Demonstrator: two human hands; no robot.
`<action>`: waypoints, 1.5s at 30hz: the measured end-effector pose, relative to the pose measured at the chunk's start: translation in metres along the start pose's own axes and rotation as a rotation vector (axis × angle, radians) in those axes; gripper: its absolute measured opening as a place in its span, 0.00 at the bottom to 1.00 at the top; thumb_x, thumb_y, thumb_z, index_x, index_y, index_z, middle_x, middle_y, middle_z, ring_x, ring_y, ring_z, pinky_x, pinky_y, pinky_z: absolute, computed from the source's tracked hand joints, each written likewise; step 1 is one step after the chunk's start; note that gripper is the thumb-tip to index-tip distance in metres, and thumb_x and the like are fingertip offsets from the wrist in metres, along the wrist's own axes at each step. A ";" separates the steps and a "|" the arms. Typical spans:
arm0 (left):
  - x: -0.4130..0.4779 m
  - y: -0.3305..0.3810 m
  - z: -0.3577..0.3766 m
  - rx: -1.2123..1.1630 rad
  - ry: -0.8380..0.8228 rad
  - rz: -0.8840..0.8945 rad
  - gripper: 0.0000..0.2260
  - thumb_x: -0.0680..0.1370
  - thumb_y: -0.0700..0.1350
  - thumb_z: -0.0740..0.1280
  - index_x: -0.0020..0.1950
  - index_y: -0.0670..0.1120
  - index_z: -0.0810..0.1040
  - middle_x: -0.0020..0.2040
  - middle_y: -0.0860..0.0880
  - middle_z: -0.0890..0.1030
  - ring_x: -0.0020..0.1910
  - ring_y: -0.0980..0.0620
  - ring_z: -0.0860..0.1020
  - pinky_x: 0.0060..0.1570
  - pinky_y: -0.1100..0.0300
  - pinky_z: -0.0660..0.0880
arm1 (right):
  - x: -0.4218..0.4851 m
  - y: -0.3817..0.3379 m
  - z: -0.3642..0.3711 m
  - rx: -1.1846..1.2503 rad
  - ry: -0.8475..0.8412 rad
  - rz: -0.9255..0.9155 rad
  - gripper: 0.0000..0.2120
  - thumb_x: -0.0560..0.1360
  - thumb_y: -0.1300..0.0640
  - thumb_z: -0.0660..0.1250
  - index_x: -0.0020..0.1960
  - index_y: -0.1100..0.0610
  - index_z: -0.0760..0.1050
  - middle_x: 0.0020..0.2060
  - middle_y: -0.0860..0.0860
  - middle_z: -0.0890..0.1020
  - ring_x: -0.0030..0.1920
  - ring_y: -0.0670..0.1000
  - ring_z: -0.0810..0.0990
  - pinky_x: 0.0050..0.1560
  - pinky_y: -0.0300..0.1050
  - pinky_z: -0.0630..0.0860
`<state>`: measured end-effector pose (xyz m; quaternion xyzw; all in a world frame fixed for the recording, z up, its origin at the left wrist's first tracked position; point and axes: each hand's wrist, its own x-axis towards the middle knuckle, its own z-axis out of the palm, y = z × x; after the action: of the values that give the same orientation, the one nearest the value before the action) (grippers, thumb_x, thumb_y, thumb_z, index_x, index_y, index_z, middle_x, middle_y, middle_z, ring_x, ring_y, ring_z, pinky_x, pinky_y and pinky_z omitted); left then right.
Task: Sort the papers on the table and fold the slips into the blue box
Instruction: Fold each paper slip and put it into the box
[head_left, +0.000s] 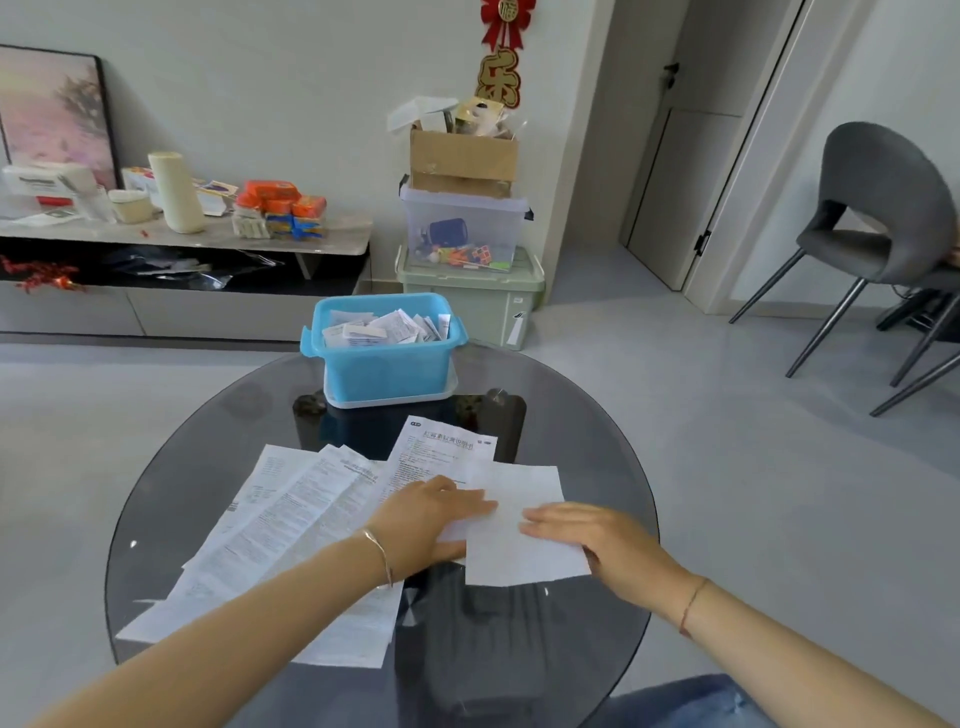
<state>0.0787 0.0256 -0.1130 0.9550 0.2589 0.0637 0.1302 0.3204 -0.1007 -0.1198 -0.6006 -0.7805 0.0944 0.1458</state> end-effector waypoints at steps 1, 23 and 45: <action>-0.001 0.000 0.002 0.064 0.027 0.046 0.21 0.77 0.59 0.55 0.69 0.59 0.72 0.68 0.58 0.73 0.62 0.52 0.74 0.59 0.62 0.71 | 0.000 0.001 0.002 0.000 -0.040 -0.002 0.35 0.74 0.74 0.60 0.68 0.39 0.69 0.67 0.34 0.68 0.66 0.33 0.63 0.66 0.24 0.54; 0.001 0.039 -0.007 0.114 -0.051 -0.025 0.36 0.74 0.70 0.44 0.76 0.52 0.60 0.77 0.52 0.59 0.76 0.52 0.56 0.73 0.59 0.49 | 0.047 0.000 0.009 0.526 0.316 0.647 0.06 0.71 0.57 0.73 0.45 0.60 0.83 0.36 0.49 0.83 0.33 0.46 0.78 0.32 0.37 0.71; -0.010 0.043 0.002 0.200 -0.190 -0.049 0.30 0.80 0.64 0.48 0.79 0.51 0.51 0.79 0.51 0.52 0.77 0.51 0.53 0.74 0.58 0.48 | 0.052 0.001 0.016 0.471 0.330 0.676 0.05 0.72 0.54 0.72 0.40 0.55 0.80 0.35 0.46 0.82 0.33 0.47 0.78 0.36 0.46 0.75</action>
<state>0.0914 -0.0159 -0.1033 0.9583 0.2737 -0.0563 0.0600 0.3033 -0.0499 -0.1286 -0.7794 -0.4638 0.2149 0.3621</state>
